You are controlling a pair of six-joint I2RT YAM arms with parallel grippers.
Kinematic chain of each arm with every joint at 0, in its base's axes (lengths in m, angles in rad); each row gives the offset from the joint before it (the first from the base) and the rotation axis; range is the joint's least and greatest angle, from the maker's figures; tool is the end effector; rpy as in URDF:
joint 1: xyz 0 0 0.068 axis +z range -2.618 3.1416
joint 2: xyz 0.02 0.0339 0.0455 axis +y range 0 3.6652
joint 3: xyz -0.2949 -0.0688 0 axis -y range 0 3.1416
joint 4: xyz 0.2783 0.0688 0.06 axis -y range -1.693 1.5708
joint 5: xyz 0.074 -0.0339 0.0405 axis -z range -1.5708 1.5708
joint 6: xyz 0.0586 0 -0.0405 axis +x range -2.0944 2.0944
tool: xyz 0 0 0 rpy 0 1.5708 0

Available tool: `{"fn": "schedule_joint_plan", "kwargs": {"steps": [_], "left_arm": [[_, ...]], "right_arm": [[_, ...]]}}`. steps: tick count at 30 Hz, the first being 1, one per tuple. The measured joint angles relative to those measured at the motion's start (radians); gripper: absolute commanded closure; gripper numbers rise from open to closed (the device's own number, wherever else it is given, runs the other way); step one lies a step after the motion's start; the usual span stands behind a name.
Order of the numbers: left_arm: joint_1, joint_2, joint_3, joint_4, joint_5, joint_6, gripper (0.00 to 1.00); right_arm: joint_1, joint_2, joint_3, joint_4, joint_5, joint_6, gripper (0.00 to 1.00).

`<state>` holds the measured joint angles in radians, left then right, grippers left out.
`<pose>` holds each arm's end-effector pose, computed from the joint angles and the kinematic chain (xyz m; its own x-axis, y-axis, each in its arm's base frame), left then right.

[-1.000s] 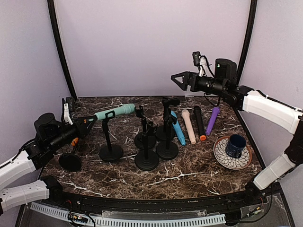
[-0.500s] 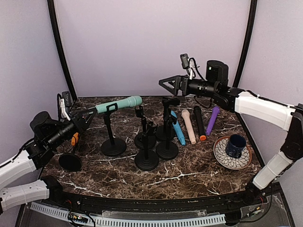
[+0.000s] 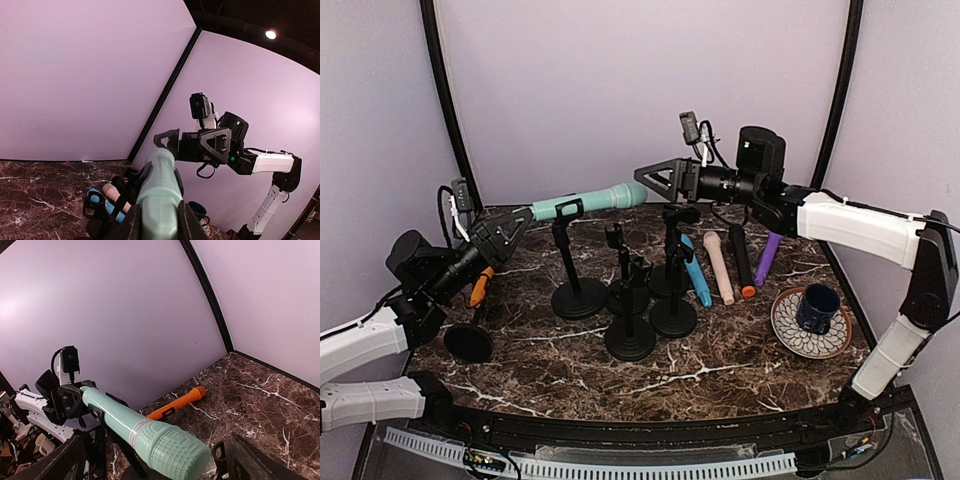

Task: Remove the microphone from the stand
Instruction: Pass from the left arm to the right

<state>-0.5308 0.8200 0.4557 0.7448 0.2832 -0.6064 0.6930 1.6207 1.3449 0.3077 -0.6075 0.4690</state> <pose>0.1825 -0.1261 0.3344 -0.1414 -0.5515 -0.8221 0.7658 0.4653 -0.4439 0.3178 0.3074 0.3939 -0.4136 0.1389 -0.8998 -0.8705 0.2291 0.4355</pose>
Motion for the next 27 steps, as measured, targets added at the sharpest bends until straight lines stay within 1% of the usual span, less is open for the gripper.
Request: {"fn": "schedule_joint_plan", "kwargs": {"steps": [6,12,19,27], "left_arm": [[0.000,0.009,0.020,0.053,0.031,-0.007,1.00],[0.001,0.011,0.029,0.078,0.040,-0.005,1.00],[0.001,0.011,0.029,0.091,0.041,0.008,1.00],[0.000,0.011,0.028,0.099,0.038,0.015,1.00]], "right_arm": [[0.012,0.063,0.007,0.018,0.012,0.055,0.01],[0.045,0.117,0.053,0.059,-0.040,0.104,0.01],[0.071,0.121,0.055,0.155,-0.111,0.194,0.02],[0.073,0.121,0.041,0.172,-0.122,0.221,0.01]]}}
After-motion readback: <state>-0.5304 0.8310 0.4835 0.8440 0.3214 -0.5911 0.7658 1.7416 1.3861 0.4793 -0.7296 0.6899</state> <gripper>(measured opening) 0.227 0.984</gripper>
